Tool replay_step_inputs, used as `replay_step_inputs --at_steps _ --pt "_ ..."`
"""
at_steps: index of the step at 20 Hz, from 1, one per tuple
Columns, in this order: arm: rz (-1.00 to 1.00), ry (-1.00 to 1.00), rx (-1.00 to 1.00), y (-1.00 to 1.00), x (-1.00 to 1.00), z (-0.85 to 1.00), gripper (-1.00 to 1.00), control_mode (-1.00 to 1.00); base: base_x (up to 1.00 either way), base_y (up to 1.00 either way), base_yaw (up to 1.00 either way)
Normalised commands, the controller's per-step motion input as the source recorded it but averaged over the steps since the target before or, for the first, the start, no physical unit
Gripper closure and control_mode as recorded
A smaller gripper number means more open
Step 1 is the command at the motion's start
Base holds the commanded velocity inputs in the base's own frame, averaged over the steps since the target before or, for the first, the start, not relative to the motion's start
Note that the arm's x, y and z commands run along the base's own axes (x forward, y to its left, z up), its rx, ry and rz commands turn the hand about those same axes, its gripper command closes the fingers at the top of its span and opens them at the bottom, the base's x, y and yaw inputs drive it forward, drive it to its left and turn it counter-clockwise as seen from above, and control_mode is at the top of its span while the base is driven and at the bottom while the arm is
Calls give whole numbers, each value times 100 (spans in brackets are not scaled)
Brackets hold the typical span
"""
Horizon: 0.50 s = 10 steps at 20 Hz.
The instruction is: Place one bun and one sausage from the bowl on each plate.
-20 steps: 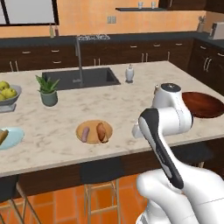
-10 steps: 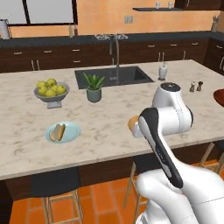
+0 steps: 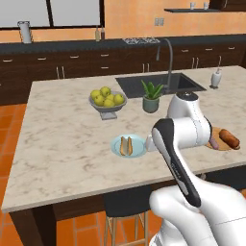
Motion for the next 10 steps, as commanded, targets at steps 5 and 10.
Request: replay_step_inputs --at_steps 5,10 --pt "0 0 0 0 0 0 100 100 38 96 -4" --pt "0 0 0 0 24 0 100 -100 0 5 0"
